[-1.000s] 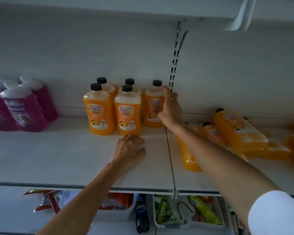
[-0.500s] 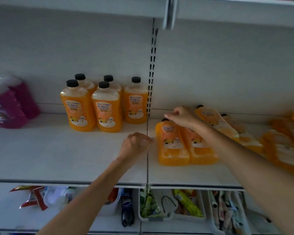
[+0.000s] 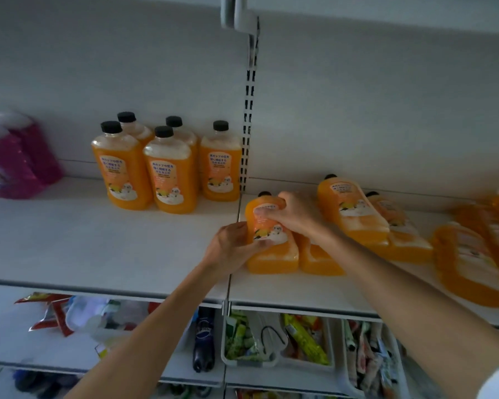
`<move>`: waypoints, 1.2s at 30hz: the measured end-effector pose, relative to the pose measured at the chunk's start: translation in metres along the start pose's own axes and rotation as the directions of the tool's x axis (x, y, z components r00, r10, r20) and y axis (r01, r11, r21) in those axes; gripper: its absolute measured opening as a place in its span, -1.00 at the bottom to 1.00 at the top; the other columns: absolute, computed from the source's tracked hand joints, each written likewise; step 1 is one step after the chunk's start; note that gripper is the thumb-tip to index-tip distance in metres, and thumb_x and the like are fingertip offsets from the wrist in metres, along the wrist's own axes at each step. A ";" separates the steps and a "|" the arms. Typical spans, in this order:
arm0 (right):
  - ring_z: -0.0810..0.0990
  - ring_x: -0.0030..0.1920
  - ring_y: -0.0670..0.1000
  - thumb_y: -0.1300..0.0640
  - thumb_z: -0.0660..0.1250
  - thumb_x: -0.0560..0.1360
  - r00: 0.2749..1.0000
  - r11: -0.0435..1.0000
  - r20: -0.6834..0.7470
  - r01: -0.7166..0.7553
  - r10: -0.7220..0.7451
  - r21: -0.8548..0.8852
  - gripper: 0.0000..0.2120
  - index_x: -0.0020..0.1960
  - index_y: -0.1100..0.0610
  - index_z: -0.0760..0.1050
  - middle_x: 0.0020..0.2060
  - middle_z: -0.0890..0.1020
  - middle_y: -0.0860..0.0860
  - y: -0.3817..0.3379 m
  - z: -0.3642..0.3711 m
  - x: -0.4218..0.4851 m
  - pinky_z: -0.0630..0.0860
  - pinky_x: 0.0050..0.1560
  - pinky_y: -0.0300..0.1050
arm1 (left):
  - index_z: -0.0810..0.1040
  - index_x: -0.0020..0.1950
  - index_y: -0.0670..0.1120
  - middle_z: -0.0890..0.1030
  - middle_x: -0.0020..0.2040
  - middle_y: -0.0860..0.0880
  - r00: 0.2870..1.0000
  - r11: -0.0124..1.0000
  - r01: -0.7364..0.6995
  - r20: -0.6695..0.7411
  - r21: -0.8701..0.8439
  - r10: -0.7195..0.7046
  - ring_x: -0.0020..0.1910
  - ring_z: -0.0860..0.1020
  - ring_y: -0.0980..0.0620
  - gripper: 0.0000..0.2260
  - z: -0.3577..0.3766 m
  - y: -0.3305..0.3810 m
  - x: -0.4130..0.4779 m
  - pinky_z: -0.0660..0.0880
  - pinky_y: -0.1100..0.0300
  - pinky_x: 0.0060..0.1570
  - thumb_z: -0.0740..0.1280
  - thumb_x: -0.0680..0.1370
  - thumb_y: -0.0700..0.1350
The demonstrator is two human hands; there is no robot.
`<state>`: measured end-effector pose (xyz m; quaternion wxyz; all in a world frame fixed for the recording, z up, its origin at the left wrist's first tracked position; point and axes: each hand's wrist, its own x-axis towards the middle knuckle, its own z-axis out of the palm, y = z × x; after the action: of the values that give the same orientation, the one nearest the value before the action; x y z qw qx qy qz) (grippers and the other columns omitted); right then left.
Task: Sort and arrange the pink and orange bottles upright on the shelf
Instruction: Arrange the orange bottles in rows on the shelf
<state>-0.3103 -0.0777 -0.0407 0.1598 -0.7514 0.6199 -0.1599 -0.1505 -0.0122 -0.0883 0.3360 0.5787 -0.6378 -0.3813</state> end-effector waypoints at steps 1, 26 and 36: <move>0.62 -0.10 0.02 -0.42 0.30 0.30 1.000 0.999 -0.014 0.015 -0.015 0.045 -0.31 0.10 0.16 0.51 -0.04 0.64 0.05 -0.002 -0.001 -0.002 0.60 -0.07 0.01 | 0.57 0.06 0.07 0.63 -0.05 0.06 1.000 0.999 -0.009 -0.009 -0.046 0.008 -0.06 0.59 0.07 -0.38 0.001 0.003 -0.003 0.55 0.09 -0.05 0.28 0.16 0.43; 0.34 0.20 -0.18 0.23 0.53 0.32 0.897 0.803 -0.290 0.431 -0.333 0.411 -0.21 0.43 -0.01 0.21 0.34 0.35 -0.03 -0.065 0.014 -0.006 0.34 -0.09 -0.62 | -0.06 0.49 0.05 0.47 0.27 0.01 0.934 0.955 -0.294 -0.226 -0.041 0.278 0.15 0.50 0.14 -0.25 -0.051 -0.038 -0.002 0.45 0.50 -0.03 0.37 0.48 -0.17; 0.28 0.22 -0.09 0.17 0.54 0.31 0.864 0.884 -0.371 0.429 -0.341 0.186 -0.20 0.43 0.16 0.20 0.34 0.27 0.15 -0.071 0.022 -0.005 0.27 -0.04 -0.69 | 0.06 0.47 0.12 0.49 0.22 0.05 0.952 0.953 -0.269 -0.113 0.142 0.285 0.14 0.47 0.13 -0.30 -0.075 -0.041 -0.002 0.45 0.23 0.07 0.39 0.46 0.03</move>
<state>-0.2389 -0.0590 -0.0291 0.1169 -0.7956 0.4468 -0.3919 -0.0658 -0.0193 -0.0877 0.3909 0.5273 -0.7117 -0.2504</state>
